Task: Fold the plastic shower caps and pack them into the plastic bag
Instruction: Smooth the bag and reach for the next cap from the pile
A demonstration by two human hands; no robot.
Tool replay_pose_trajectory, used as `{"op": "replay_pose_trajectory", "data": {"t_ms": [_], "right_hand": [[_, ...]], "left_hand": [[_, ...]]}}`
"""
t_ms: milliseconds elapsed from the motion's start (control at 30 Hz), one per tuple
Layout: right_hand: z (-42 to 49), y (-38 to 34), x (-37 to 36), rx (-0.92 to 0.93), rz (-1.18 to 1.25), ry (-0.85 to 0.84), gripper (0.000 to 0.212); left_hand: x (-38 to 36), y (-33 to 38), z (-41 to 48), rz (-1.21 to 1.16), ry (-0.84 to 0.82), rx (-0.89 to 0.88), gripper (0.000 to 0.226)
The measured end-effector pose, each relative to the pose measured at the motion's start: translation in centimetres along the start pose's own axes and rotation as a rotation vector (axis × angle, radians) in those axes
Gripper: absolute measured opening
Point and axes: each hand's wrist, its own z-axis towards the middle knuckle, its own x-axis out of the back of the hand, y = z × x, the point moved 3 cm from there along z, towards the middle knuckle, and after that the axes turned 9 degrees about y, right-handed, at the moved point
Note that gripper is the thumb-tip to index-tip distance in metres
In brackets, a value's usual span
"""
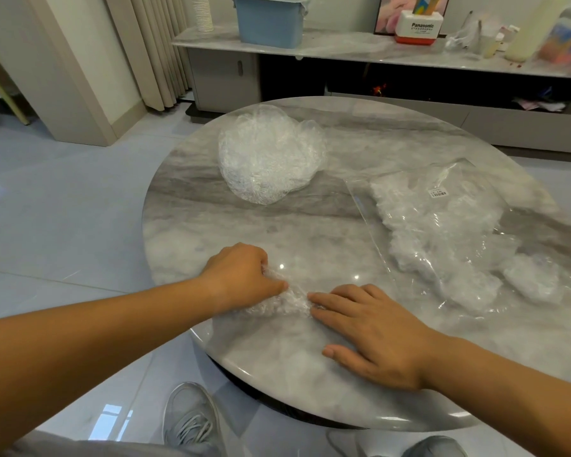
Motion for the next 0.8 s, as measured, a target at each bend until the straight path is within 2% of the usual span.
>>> {"op": "replay_pose_trajectory", "data": {"t_ms": [167,267,367,467,533,600,700,800], "right_hand": [[0.8,-0.4,0.1,0.024,-0.029,-0.004,0.066],[1.3,-0.8,0.0,0.03,-0.077,0.001,0.064],[1.5,-1.0,-0.2,0.025,-0.089,-0.001,0.064],[1.5,-1.2,-0.2,0.022,-0.087,-0.006,0.064],[1.4,-1.2,-0.1,0.014,-0.066,-0.021,0.062],[1.0,-1.1,-0.2,0.012,-0.019,-0.019,0.06],[-0.5,-0.5,0.2,-0.012,0.119,0.017,0.058],[-1.9,0.4,1.2,-0.086,0.182,0.179,0.049]], "left_hand": [[0.5,-0.4,0.1,-0.012,-0.024,0.027,0.037],[0.2,-0.4,0.1,-0.116,-0.072,0.047,0.033],[0.3,-0.1,-0.3,-0.455,-0.134,0.181,0.026],[0.1,1.1,-1.2,-0.86,-0.273,0.324,0.02],[-0.1,1.9,-1.7,-1.019,-0.357,0.365,0.014],[-0.4,2.5,-2.1,-1.059,-0.408,0.369,0.02],[-1.3,3.0,-2.5,-0.971,-0.409,0.341,0.024],[-1.9,3.4,-2.6,-0.875,-0.397,0.273,0.018]]}}
